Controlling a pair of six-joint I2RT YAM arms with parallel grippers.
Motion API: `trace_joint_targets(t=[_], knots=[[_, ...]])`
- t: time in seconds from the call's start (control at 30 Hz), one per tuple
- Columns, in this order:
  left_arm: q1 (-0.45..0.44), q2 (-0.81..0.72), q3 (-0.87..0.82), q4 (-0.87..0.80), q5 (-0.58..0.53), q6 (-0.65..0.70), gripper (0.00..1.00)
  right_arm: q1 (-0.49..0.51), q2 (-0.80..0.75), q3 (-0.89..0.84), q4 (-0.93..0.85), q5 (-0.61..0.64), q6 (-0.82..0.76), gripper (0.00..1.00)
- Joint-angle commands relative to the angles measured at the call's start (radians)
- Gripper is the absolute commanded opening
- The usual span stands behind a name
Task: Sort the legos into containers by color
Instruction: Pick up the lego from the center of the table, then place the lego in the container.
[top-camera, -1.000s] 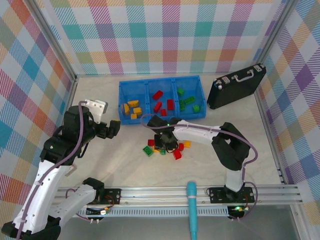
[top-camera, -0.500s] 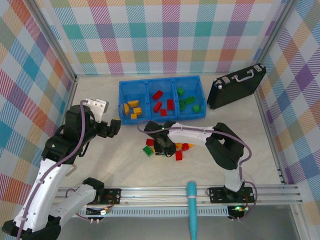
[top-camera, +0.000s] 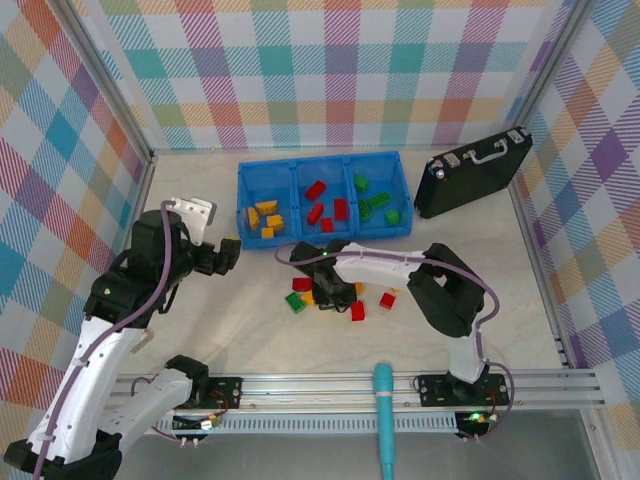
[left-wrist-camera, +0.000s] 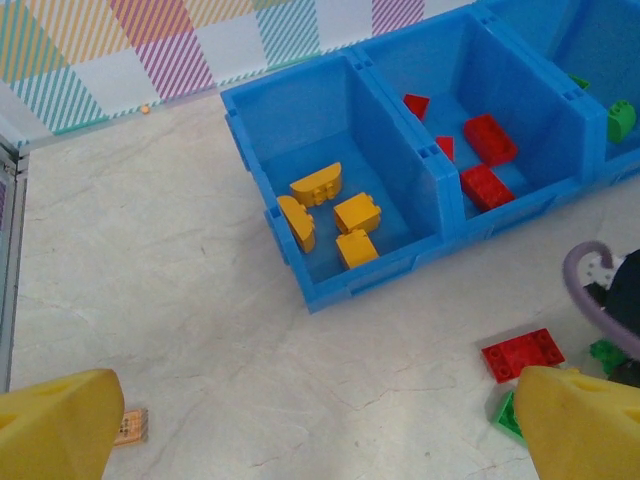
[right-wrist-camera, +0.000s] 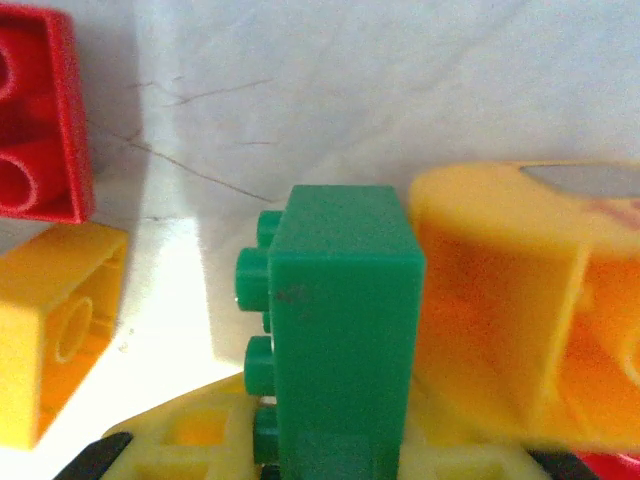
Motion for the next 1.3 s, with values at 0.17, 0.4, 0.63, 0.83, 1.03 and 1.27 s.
trace_joint_targets(t=[0.17, 0.4, 0.63, 0.83, 1.03, 1.27], knots=[[-0.004, 0.030, 0.000, 0.017, -0.027, 0.006, 1.00, -0.181, -0.215, 0.163, -0.131, 0.088, -0.256, 0.22], [-0.003, 0.090, 0.038, -0.024, -0.051, 0.012, 1.00, -0.408, -0.155, 0.311, -0.066, 0.092, -0.469, 0.22], [-0.003, 0.156, 0.098, -0.075, -0.037, 0.007, 1.00, -0.549, 0.075, 0.539, -0.048, 0.004, -0.541, 0.27], [-0.003, 0.186, 0.119, -0.146, -0.026, -0.038, 0.99, -0.592, 0.253, 0.693, -0.047, -0.023, -0.584, 0.30], [-0.003, 0.198, 0.139, -0.170, -0.028, -0.056, 1.00, -0.596, 0.302, 0.722, -0.046, -0.071, -0.615, 0.38], [-0.003, 0.233, 0.190, -0.186, -0.035, -0.031, 1.00, -0.591, 0.226, 0.635, -0.035, -0.090, -0.640, 0.43]])
